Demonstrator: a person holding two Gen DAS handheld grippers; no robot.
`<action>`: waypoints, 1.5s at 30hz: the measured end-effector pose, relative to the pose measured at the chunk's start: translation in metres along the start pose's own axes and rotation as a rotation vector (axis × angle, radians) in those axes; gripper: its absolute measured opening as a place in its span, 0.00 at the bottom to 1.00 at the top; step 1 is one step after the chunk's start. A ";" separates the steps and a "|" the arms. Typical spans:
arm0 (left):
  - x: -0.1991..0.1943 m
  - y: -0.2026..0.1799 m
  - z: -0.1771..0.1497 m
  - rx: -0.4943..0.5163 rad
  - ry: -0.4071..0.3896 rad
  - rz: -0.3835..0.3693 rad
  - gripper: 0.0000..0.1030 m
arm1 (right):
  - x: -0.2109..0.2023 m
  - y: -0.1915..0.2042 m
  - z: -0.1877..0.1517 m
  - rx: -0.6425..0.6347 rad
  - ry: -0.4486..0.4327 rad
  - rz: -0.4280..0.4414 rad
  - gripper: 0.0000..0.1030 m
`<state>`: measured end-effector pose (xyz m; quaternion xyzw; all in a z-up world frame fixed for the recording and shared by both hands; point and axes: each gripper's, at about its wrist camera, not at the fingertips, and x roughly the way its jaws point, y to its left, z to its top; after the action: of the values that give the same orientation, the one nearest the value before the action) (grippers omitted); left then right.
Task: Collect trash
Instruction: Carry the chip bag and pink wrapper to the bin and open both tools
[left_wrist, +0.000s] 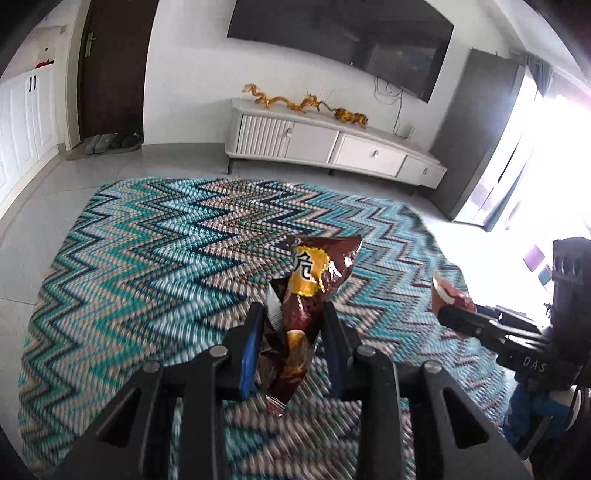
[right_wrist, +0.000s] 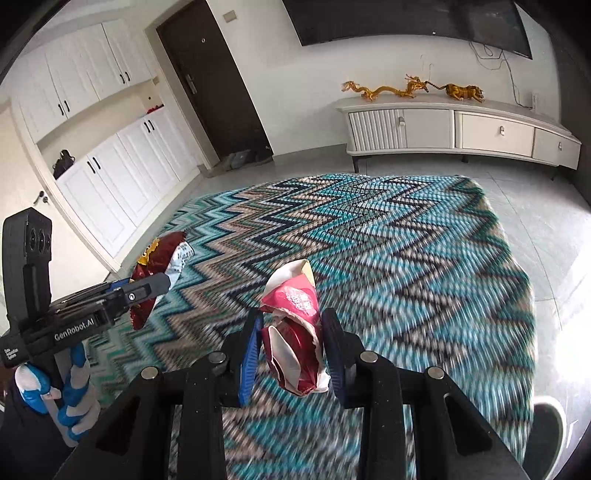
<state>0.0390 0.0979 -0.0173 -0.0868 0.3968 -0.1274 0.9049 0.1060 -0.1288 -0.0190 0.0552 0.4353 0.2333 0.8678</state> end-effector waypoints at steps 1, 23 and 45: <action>-0.008 -0.004 -0.001 -0.001 -0.008 -0.004 0.28 | -0.008 0.003 -0.004 0.002 -0.005 0.003 0.30; -0.138 -0.088 -0.039 0.056 -0.159 -0.121 0.28 | -0.174 0.041 -0.077 0.005 -0.183 0.009 0.30; -0.098 -0.246 -0.050 0.285 -0.059 -0.258 0.29 | -0.277 -0.067 -0.132 0.227 -0.335 -0.170 0.30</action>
<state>-0.1020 -0.1103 0.0813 -0.0116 0.3337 -0.2947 0.8954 -0.1147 -0.3274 0.0820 0.1537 0.3115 0.0964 0.9328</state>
